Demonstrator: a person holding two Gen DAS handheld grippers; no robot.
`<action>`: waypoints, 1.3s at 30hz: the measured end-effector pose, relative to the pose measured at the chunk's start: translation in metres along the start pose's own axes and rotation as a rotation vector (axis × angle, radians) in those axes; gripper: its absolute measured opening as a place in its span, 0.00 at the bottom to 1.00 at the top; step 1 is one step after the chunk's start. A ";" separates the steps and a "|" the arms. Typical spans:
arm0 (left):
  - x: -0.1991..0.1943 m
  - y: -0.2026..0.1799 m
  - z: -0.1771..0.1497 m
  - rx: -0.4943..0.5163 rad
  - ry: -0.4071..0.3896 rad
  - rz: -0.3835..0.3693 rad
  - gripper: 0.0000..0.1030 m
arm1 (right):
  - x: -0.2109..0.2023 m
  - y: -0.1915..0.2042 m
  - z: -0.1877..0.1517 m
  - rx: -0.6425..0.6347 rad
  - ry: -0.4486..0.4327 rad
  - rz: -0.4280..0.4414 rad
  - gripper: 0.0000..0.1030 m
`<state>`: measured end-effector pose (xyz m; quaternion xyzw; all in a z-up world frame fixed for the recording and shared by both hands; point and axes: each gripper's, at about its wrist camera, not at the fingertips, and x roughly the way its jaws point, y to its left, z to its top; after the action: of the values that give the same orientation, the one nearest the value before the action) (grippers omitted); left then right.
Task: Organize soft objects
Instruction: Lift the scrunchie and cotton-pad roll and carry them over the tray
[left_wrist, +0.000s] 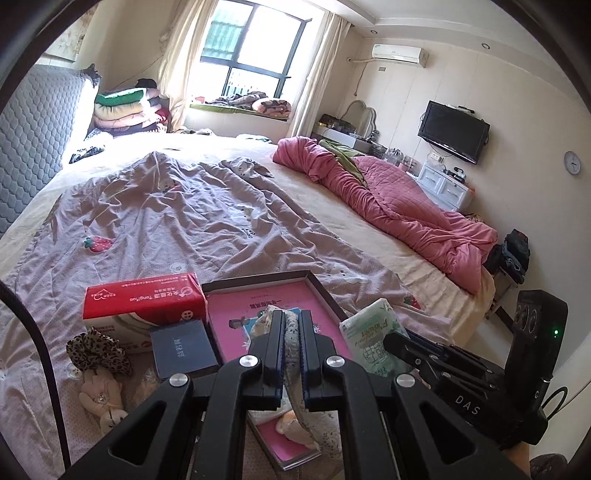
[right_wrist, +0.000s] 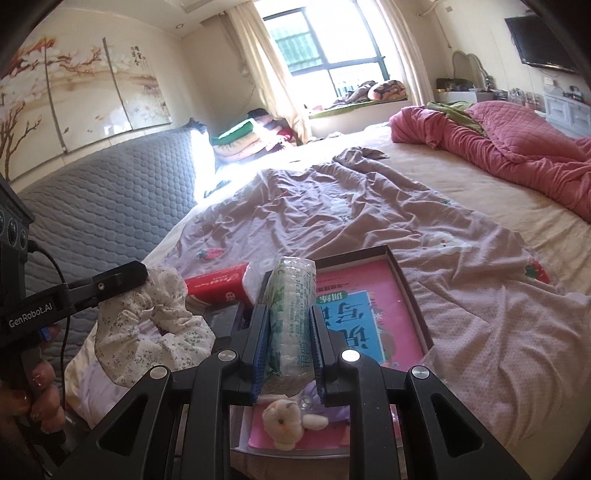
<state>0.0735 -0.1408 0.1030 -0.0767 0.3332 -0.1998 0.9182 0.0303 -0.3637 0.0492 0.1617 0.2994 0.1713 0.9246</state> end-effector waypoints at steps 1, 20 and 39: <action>0.004 -0.001 -0.001 0.001 0.005 -0.002 0.07 | -0.001 -0.003 0.000 0.003 -0.003 -0.008 0.21; 0.063 -0.012 -0.018 -0.011 0.064 -0.043 0.07 | 0.022 -0.034 -0.024 0.068 0.092 -0.036 0.21; 0.115 0.005 -0.050 -0.037 0.174 -0.015 0.07 | 0.057 -0.043 -0.049 0.091 0.209 -0.028 0.21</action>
<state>0.1232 -0.1849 -0.0029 -0.0786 0.4147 -0.2065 0.8827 0.0528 -0.3686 -0.0342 0.1808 0.4037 0.1605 0.8824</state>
